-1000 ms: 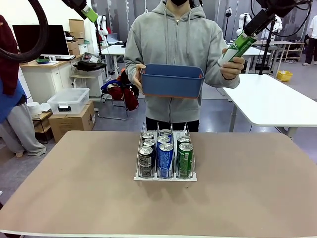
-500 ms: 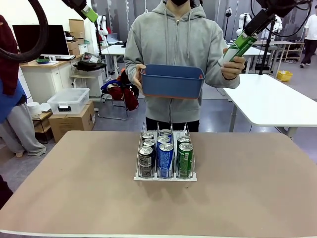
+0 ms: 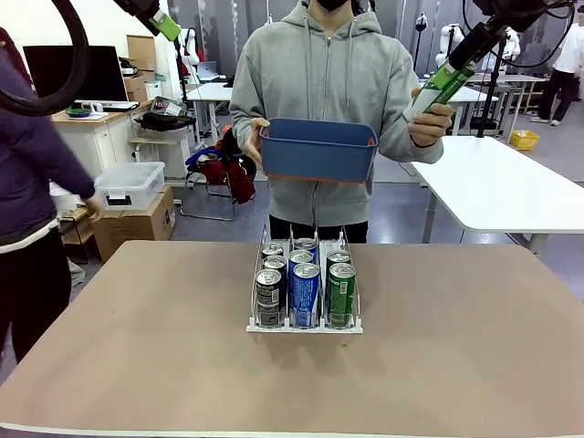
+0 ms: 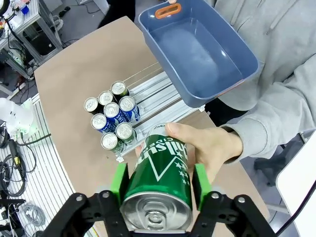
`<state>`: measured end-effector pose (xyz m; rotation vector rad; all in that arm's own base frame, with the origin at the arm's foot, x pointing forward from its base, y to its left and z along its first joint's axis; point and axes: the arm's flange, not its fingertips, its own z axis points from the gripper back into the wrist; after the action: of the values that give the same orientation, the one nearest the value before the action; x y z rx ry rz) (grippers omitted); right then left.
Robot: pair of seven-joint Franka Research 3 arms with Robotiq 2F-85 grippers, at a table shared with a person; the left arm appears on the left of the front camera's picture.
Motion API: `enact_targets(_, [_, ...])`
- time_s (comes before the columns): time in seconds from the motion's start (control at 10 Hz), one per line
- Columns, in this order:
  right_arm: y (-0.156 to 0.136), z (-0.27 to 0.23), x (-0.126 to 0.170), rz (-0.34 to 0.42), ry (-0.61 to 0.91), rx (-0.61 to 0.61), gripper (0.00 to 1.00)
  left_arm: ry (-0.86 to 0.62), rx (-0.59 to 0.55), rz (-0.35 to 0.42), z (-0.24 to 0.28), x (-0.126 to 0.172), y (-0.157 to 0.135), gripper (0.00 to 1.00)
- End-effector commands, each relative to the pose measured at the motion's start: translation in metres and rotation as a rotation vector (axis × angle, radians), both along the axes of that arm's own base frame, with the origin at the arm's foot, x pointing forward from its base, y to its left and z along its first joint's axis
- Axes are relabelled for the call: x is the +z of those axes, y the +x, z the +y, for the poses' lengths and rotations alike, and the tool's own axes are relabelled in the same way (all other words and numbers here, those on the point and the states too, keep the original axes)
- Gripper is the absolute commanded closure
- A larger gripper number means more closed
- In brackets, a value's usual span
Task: Fill the beverage cans into the dispenser.
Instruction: Pick up the Sprite handed by the human, then place the picked Sprite in the line of the Automatic Can Dispenser with the same cans.
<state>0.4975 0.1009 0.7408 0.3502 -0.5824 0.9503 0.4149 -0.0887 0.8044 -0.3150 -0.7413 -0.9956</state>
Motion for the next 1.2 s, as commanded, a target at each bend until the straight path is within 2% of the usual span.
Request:
enact_targets(0.0, [-0.0002,-0.0012,-0.0011,0.015,-0.024,0.002,1.0,-0.006,-0.014,0.003,0.0029,-0.0021,-0.0013,0.0])
enact_targets(0.2, [-0.0024,-0.0018,-0.0018,0.024,-0.031,0.005,1.0,-0.006,-0.014,0.003,0.0029,-0.0021,-0.0013,0.0])
enact_targets(0.8, [-0.0075,0.0003,-0.003,-0.018,-0.031,0.046,1.0,-0.006,-0.014,0.003,0.0029,-0.0021,-0.0013,0.0])
enact_targets(0.9, [-0.0046,0.0006,-0.0017,0.006,-0.015,-0.008,1.0,-0.006,-0.014,0.003,0.0029,-0.0021,-0.0013,0.0])
enact_targets(1.1, [-0.0019,0.0015,-0.0003,-0.004,-0.011,0.02,1.0,-0.006,-0.014,0.003,0.0029,-0.0021,-0.0013,0.0])
